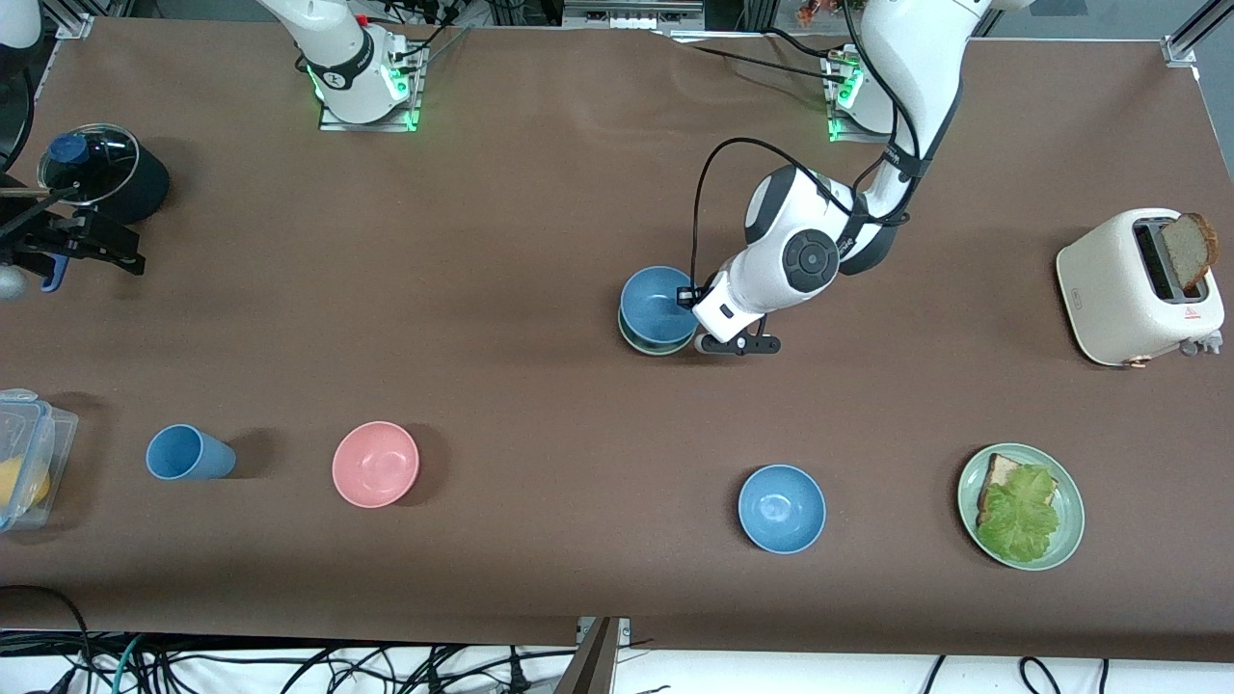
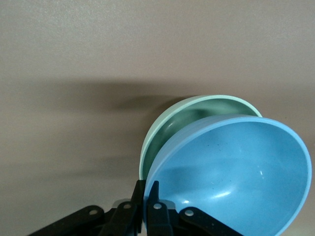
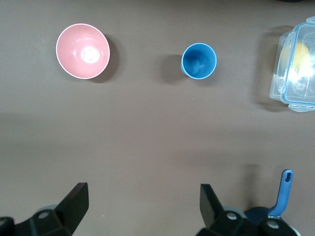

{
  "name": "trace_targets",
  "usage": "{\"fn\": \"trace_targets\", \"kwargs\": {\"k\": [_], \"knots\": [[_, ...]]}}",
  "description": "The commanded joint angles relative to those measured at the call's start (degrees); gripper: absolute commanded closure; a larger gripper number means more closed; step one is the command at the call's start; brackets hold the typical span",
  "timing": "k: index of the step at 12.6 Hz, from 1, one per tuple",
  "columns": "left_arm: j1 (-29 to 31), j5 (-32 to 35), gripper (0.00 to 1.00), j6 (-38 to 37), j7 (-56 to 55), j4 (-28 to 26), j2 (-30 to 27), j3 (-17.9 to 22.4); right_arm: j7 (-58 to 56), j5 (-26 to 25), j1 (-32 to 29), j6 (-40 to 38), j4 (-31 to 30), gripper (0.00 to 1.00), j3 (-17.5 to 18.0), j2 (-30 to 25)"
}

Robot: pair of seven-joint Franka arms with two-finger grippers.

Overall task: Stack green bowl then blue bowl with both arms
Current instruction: 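Lower the blue bowl into the green bowl and open the left gripper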

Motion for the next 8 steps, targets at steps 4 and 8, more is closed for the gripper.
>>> {"fn": "trace_targets", "kwargs": {"k": [4, 8], "knots": [[-0.49, 1.44, 0.71, 1.56, -1.62, 0.96, 0.23, 0.03, -0.77, -0.72, -0.29, 0.14, -0.57, 0.0, 0.29, -0.61], [0.12, 1.7, 0.0, 2.1, -0.83, 0.44, -2.39, 0.03, -0.77, -0.72, -0.38, 0.05, -0.57, 0.0, 0.29, -0.7]]}}
